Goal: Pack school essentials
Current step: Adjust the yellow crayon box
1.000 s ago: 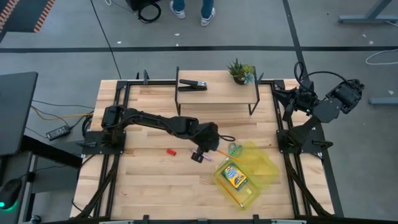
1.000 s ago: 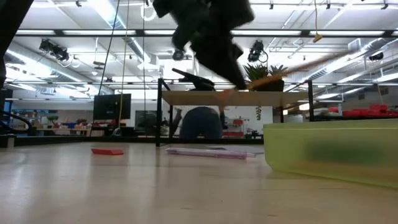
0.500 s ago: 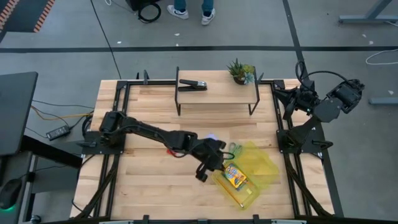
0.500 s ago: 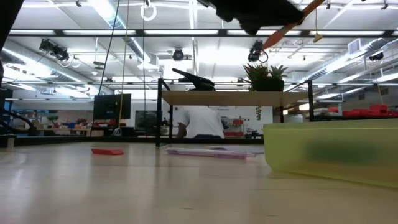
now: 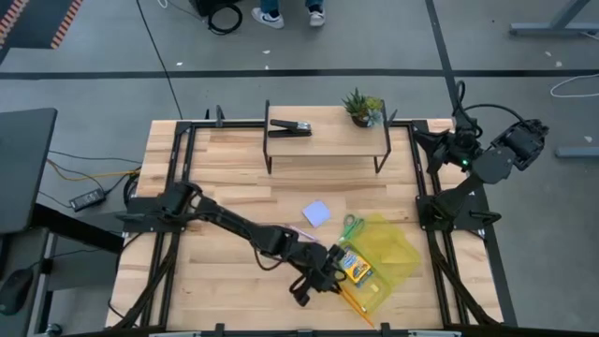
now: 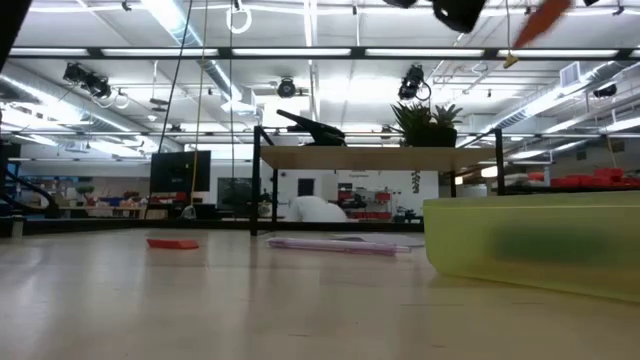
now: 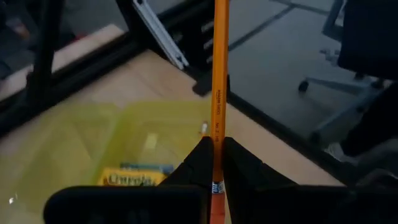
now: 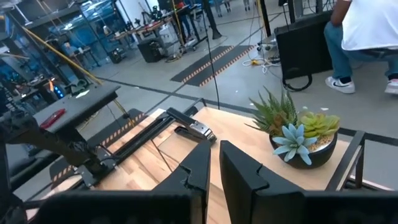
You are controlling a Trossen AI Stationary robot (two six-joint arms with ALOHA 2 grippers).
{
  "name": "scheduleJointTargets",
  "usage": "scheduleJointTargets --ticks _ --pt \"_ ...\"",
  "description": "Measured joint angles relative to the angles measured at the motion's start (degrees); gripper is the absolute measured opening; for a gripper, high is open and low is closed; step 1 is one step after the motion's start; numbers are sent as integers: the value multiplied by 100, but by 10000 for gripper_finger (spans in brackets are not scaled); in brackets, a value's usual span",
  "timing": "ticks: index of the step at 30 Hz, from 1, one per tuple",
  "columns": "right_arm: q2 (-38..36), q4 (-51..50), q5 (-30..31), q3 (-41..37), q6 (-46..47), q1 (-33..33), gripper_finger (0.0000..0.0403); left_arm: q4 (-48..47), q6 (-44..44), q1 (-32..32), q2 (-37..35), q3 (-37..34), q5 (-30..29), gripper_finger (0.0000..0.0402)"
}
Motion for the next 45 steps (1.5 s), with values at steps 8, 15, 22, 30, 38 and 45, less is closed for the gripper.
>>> scheduleJointTargets --ticks 8,15,22,30,38,45 --pt "99 0 -102 0 -155 2 41 50 121 146 332 -4 -171 24" --pt "120 -1 -107 0 -307 2 41 -275 256 363 385 -2 -169 26" --pt "120 -3 -109 0 -415 2 41 -541 301 470 385 -4 -18 30" --pt "117 -6 -109 0 -420 2 41 -866 324 460 477 -5 179 28" --pt "117 -1 -112 0 -410 2 41 -896 300 416 553 -4 114 52" --pt "117 -1 -112 0 -404 -1 41 -882 301 395 553 -4 47 95"
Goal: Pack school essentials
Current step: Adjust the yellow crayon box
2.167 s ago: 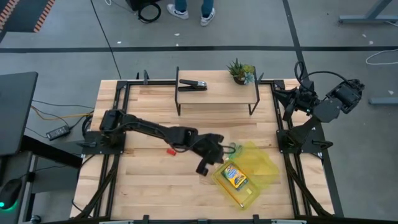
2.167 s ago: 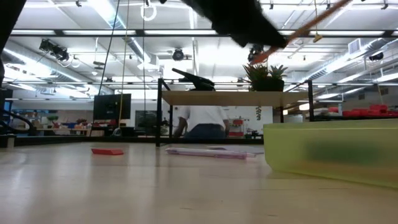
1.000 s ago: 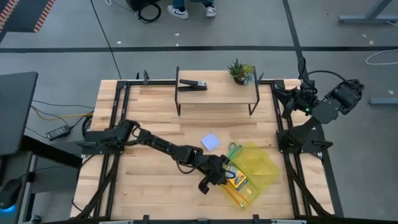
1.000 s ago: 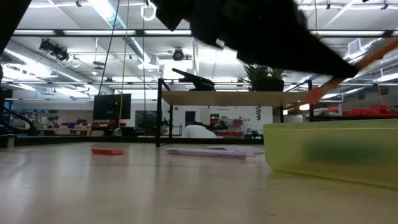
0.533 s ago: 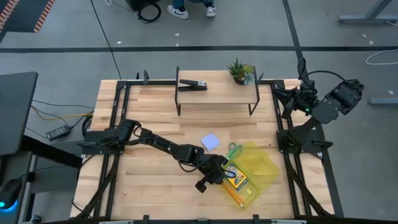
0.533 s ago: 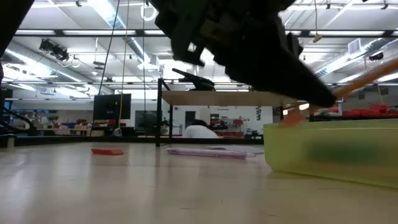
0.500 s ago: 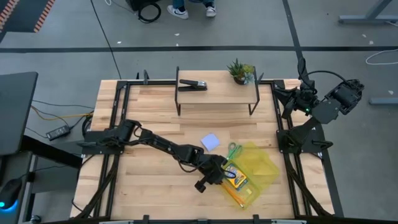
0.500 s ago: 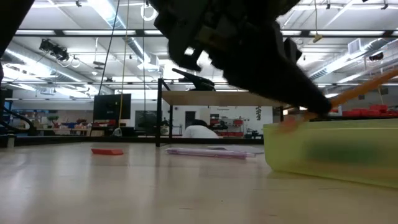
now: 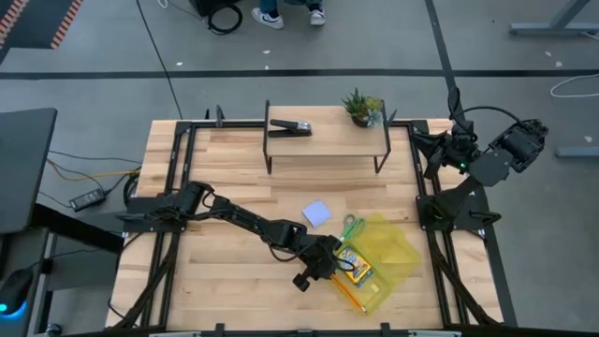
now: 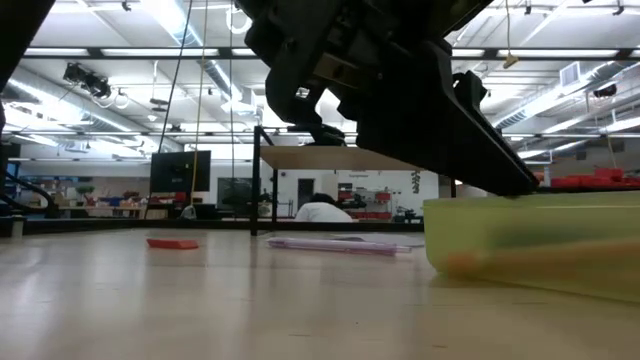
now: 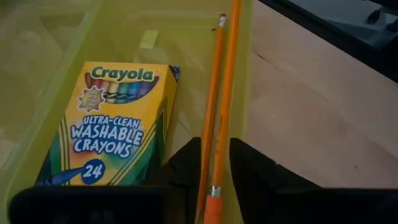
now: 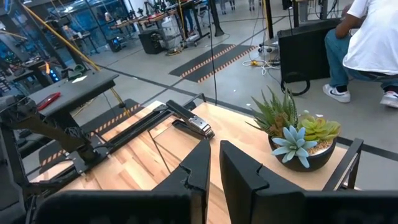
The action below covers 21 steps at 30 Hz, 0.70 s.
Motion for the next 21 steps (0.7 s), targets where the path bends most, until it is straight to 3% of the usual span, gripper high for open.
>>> scheduleJointTargets --ticks 7,15,21 --pt "0 0 -59 0 4 1 41 -185 -267 29 -313 -4 -17 120" --pt "13 0 -89 0 166 0 41 -150 -886 79 -376 -2 0 91" --pt "508 1 -961 4 641 2 41 -481 -1193 205 -807 3 -16 58"
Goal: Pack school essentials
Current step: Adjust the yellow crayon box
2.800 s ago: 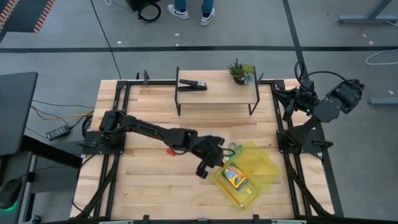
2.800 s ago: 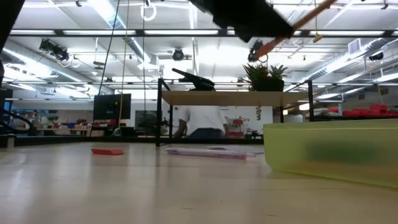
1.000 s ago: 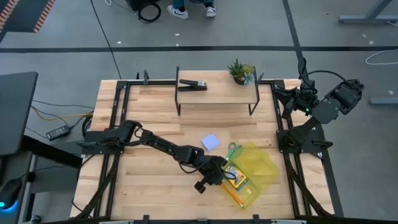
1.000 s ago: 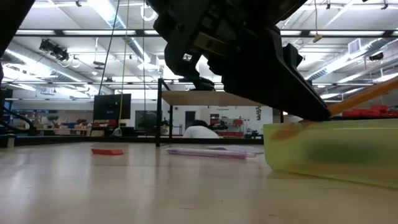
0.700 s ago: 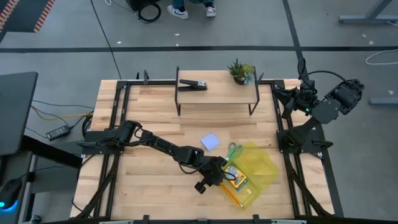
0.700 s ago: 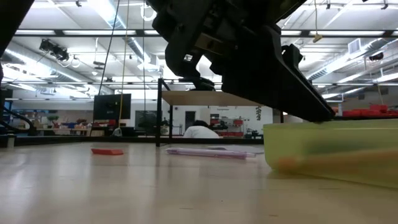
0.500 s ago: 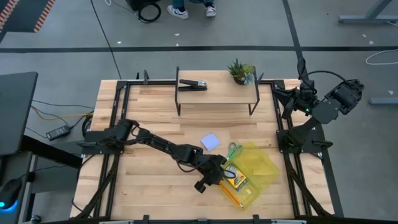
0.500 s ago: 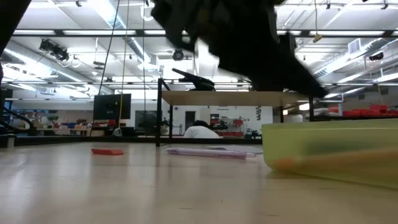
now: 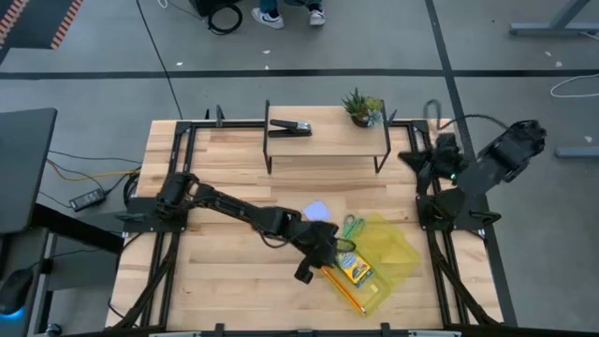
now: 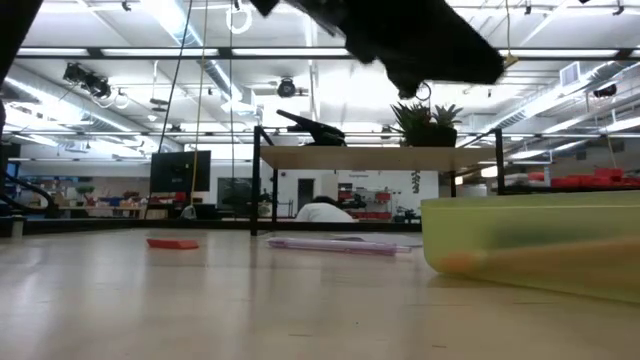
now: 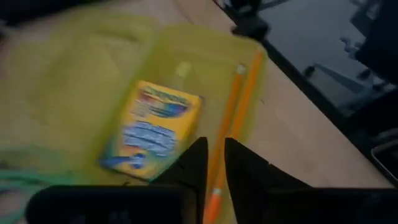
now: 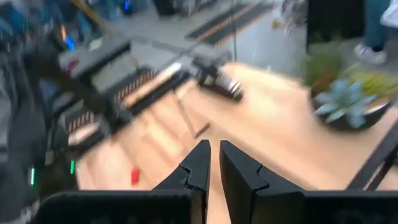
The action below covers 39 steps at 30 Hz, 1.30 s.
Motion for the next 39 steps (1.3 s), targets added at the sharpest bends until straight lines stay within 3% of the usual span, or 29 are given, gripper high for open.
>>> scheduleJointTargets --ticks 3,7,12,19,25,32,39 --pt "302 1 -550 -2 179 0 41 -477 267 66 -255 -1 -172 35" --pt "551 -9 -1718 -2 535 -1 41 -1163 498 144 -506 -38 -179 7" --pt "737 -8 -2703 -2 1212 72 41 -1274 408 261 -928 -679 -317 10" --pt "997 160 -3195 -252 1848 278 55 -998 223 357 -1913 -1739 -606 4" --pt "1377 1238 -3769 -875 1912 249 93 -895 -196 519 -2614 -2272 -694 12" --pt "2251 2366 -4395 -1078 1806 212 138 -805 -658 704 -3457 -2908 -940 7" --pt "3133 2957 -5107 -1080 1770 190 148 -785 -1053 767 -4313 -3557 -1377 13"
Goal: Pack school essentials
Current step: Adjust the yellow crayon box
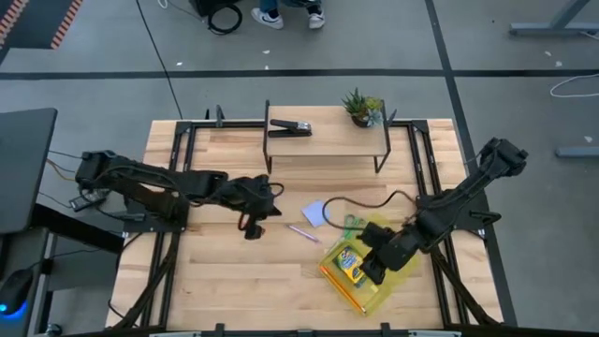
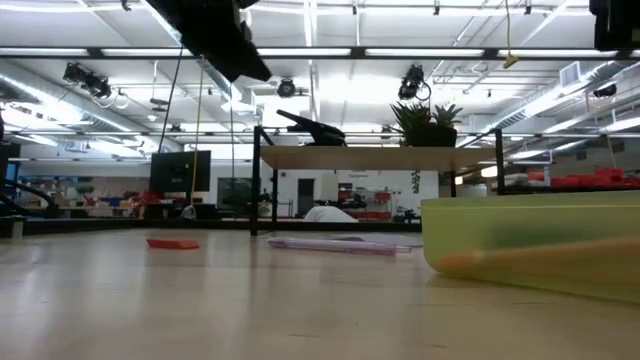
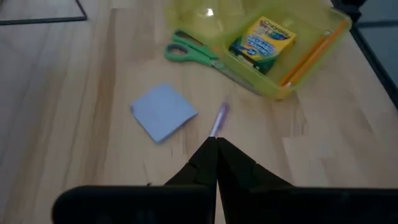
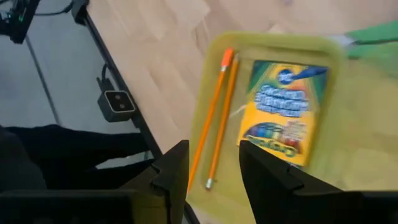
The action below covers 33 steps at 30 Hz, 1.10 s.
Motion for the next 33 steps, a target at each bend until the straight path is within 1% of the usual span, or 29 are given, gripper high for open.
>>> scheduleJointTargets --ticks 6,11,13,15,17,21,23,28,33 --pt "447 527 -238 0 1 1 148 -131 -159 0 -605 -356 -129 19" --pt "798 801 -266 0 94 51 148 -534 -157 39 -880 -372 -231 7" --pt "894 904 -297 0 124 51 148 -463 -157 72 -932 -353 -240 5" --pt "963 1096 -379 2 182 44 148 -676 -158 102 -1035 -371 -243 5" --pt "1009 1133 -487 8 399 47 148 -623 -161 124 -1083 -357 -245 12" --pt "1143 1225 -961 4 778 36 148 -743 -162 151 -1155 -361 -244 27" --pt "1207 1398 -1095 7 910 33 148 -782 -135 159 -1151 -361 -244 30" --pt "1353 1333 -1333 7 1161 37 148 -823 -115 162 -1146 -361 -244 21" --pt "1761 1665 -1630 4 1135 37 148 -776 -109 162 -1146 -361 -244 10"
